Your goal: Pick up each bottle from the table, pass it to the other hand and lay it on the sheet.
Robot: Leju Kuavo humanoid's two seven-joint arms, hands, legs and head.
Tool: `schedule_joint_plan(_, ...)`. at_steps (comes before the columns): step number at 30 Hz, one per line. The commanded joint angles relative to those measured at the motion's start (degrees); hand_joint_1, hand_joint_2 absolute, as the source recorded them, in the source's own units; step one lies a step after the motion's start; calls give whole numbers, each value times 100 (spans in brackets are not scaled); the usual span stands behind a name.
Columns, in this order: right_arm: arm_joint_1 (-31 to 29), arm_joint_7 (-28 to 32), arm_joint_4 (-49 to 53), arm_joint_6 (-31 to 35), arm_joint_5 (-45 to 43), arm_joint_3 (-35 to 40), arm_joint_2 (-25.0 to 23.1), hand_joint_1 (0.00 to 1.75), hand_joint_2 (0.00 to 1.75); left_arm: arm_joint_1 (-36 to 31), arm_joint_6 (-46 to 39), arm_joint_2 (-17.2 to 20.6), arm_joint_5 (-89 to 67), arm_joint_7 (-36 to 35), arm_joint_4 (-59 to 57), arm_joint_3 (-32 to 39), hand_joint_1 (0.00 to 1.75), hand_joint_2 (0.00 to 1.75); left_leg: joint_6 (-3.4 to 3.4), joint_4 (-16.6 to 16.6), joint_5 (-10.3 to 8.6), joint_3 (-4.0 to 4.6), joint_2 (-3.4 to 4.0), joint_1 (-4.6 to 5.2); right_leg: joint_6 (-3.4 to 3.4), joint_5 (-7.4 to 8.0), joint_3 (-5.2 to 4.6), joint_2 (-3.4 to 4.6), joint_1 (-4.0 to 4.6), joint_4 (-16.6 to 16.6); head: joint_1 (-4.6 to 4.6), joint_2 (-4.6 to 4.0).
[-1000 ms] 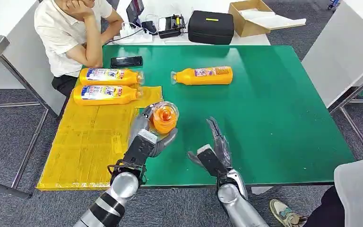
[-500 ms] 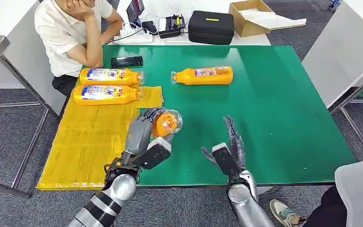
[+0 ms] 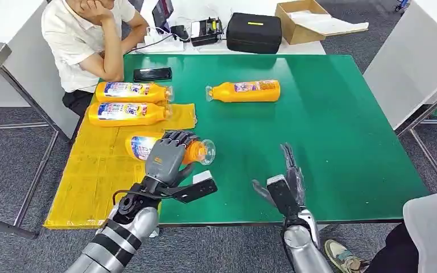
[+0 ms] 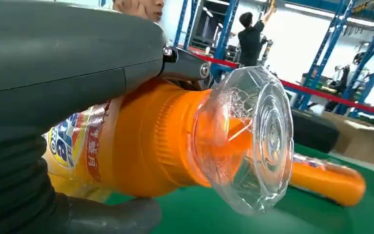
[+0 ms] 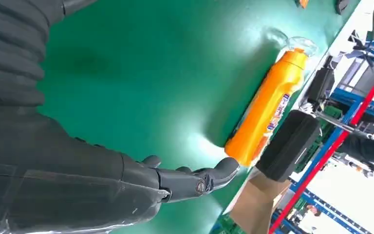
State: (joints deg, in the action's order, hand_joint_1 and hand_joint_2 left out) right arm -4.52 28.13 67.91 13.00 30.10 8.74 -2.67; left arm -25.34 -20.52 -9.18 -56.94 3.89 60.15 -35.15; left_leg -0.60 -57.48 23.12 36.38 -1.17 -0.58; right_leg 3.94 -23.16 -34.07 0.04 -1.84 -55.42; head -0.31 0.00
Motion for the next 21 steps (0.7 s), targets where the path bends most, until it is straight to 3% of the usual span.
schedule_joint_plan(1, -26, 12, -135, -124, 57, -322, -79, 0, 175, -570, 115, -42, -634, -456, -1130, 198, 175, 175, 1, -1, 8, -21, 8, -3, -19, -7, 22, -1, 7, 2, 0, 0)
schedule_joint_plan(7, -15, -1, -116, -170, 108, -393, -95, 0, 175, -811, 146, -90, -1074, -889, -1632, 351, 175, 175, 1, -4, 12, -25, 8, -5, -23, -10, 27, -2, 10, 1, 0, 0)
schedule_joint_plan(15, -24, -8, -134, -180, 119, -399, -110, 0, 175, -851, 126, -104, -1100, -882, -1726, 386, 175, 175, 1, -3, 10, -21, 7, -5, -20, -8, 23, -2, 9, 1, 0, 0)
schedule_joint_plan(21, -153, -12, -377, -268, 183, -363, -187, 0, 175, -1238, 282, -275, -1230, -1191, -2585, 684, 175, 175, 1, -2, 4, -14, 6, -4, -16, -3, 15, -1, 7, 1, 0, 0)
